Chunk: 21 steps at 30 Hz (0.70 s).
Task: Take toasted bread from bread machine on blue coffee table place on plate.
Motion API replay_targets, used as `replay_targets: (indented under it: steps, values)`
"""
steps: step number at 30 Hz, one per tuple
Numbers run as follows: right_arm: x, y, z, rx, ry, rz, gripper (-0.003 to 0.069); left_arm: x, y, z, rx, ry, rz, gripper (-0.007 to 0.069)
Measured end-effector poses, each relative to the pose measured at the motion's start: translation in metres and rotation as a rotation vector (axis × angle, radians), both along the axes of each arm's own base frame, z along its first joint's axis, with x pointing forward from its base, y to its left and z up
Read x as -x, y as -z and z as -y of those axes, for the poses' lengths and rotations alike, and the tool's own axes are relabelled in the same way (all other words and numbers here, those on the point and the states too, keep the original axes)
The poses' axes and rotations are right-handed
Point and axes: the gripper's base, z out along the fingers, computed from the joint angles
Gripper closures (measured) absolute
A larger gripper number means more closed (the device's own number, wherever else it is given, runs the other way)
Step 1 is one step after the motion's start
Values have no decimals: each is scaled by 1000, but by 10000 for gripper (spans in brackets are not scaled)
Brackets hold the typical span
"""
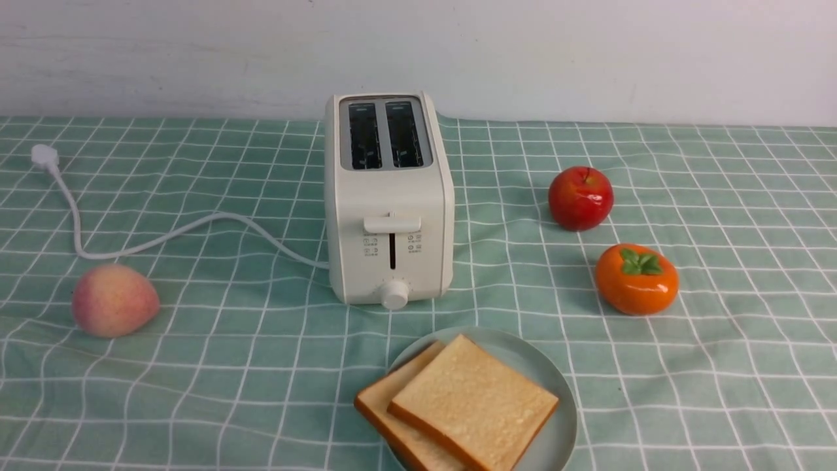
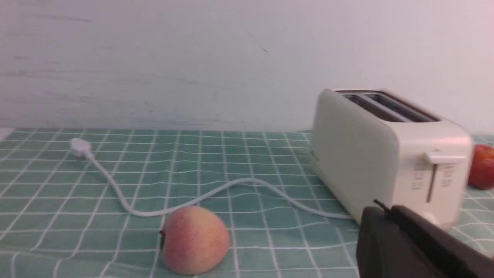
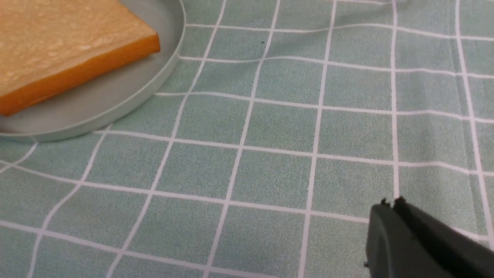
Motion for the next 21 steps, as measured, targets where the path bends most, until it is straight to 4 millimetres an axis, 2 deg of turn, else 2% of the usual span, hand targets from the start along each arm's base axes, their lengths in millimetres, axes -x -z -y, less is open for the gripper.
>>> replay_targets:
  steps: [1,2,4,5,9,21]
  values:
    - [0,0,0,0,0,-1,657,-1,5,0,0,-5,-9,638]
    - [0,0,0,-3,1,2,656,-4,21,-1,22,-41,-29,638]
    - [0,0,0,-4,2,3,655,-6,39,-3,59,-84,-99,638]
    - [0,0,0,-4,2,3,655,-7,42,-4,66,-91,-116,638]
    - [0,0,0,-4,2,2,655,-3,67,-4,86,-116,-356,636]
    - [0,0,0,-4,3,2,643,-2,71,0,67,-43,-391,624]
